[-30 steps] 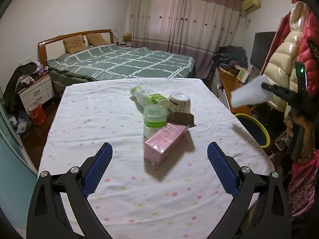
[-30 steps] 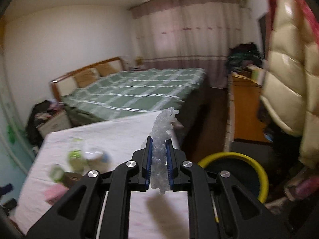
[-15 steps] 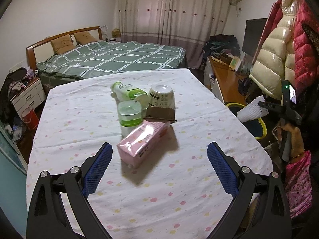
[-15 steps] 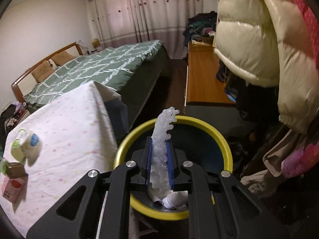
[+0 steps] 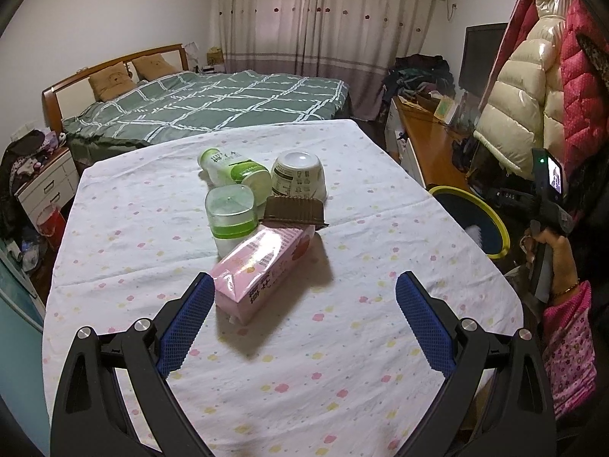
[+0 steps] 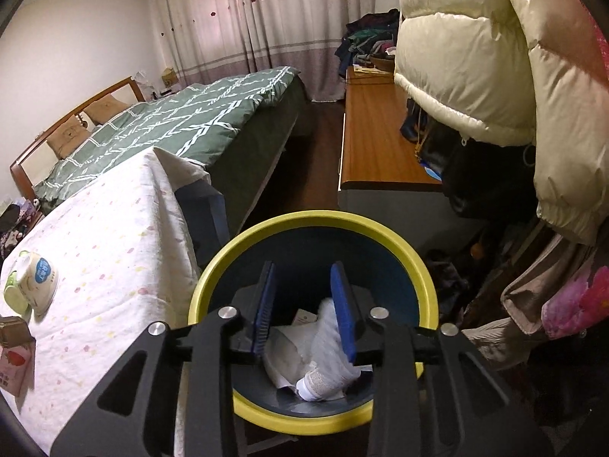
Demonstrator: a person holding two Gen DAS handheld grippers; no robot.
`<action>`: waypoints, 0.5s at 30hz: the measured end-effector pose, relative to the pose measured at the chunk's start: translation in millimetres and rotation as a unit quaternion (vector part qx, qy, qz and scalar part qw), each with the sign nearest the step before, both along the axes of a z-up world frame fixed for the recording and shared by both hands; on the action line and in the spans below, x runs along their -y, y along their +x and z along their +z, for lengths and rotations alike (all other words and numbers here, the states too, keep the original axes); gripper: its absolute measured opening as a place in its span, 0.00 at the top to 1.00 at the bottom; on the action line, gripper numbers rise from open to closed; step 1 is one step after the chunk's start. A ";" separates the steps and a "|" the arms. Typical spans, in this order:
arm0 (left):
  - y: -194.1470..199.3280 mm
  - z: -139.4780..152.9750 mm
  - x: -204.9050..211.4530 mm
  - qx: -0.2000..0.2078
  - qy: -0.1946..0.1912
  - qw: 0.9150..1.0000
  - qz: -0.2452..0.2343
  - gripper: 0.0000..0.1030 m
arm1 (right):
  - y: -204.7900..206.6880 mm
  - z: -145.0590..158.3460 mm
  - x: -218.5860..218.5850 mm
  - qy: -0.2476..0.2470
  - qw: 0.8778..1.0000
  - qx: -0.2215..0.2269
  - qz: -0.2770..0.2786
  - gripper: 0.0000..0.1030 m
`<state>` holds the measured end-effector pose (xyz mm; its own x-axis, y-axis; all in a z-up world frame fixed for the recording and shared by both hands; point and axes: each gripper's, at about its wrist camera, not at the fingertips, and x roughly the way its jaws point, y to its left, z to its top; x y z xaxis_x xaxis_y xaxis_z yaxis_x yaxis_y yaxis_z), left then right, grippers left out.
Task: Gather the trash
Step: 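Grasp the pink carton with the left gripper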
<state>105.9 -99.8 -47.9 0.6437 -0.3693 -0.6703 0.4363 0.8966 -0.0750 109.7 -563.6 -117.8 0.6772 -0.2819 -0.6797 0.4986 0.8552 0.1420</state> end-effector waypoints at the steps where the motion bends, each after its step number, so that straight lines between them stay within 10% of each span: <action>1: 0.4 -1.0 -0.5 -0.001 0.000 1.000 0.000 0.08 | -0.9 0.9 -1.3 0.000 1.000 0.001 0.002 0.72; 15: 36.0 -22.6 -13.6 -0.016 0.007 1.000 0.008 0.08 | -9.5 6.7 -16.5 -0.001 1.000 0.010 0.020 0.67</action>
